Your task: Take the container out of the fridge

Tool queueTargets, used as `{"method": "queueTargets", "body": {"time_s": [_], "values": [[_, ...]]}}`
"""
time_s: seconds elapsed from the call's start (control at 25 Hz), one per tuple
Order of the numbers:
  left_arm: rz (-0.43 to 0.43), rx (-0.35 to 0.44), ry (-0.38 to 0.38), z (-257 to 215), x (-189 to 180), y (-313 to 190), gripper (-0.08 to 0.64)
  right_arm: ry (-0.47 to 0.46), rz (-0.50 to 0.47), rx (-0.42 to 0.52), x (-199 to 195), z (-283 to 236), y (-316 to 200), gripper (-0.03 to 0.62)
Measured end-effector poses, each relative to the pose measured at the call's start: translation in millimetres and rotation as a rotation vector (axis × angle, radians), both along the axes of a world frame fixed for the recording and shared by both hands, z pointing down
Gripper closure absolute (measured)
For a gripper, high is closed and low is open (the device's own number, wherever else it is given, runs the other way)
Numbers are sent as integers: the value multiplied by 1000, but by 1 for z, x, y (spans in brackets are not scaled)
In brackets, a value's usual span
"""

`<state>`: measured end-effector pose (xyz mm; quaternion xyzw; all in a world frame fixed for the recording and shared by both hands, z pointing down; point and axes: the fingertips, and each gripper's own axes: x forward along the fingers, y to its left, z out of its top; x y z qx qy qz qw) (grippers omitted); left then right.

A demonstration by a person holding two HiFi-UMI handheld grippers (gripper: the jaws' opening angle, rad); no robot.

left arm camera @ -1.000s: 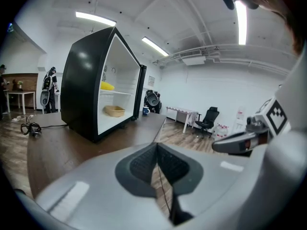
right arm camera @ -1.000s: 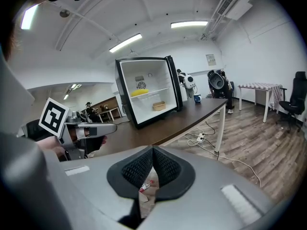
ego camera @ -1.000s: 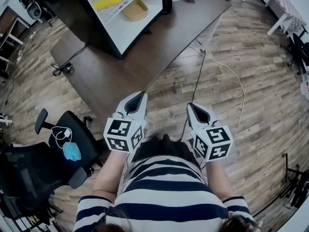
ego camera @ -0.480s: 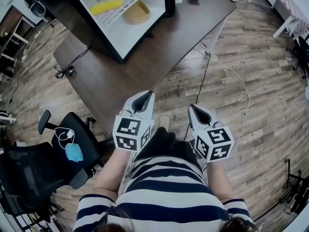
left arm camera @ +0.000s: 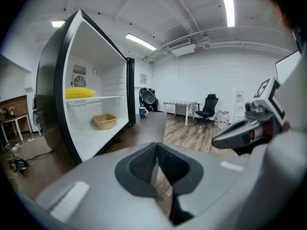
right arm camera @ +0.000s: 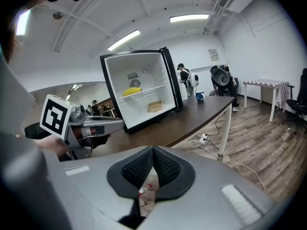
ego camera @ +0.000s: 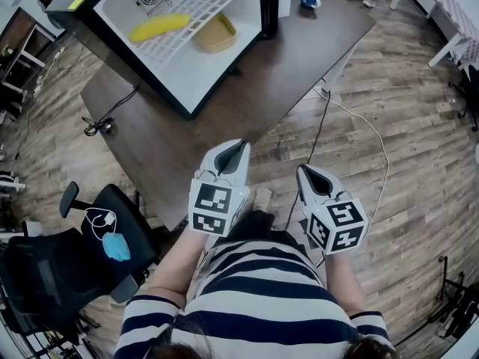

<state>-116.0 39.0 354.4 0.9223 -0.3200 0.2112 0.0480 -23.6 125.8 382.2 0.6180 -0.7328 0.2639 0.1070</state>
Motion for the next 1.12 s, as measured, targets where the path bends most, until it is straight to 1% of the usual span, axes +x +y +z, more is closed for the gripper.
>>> {"method": "queueTargets", "body": {"time_s": [0.36, 0.68, 0.92, 1.12], "values": [[5, 31, -44, 1, 16, -64, 560, -6, -32, -21, 9, 5, -64, 595], [30, 6, -76, 17, 21, -105, 560, -2, -45, -49, 10, 13, -112, 595], [24, -23, -70, 26, 18, -127, 560, 17, -72, -75, 4, 14, -130, 595], [9, -16, -86, 29, 25, -145, 560, 18, -93, -85, 10, 19, -144, 595]]}}
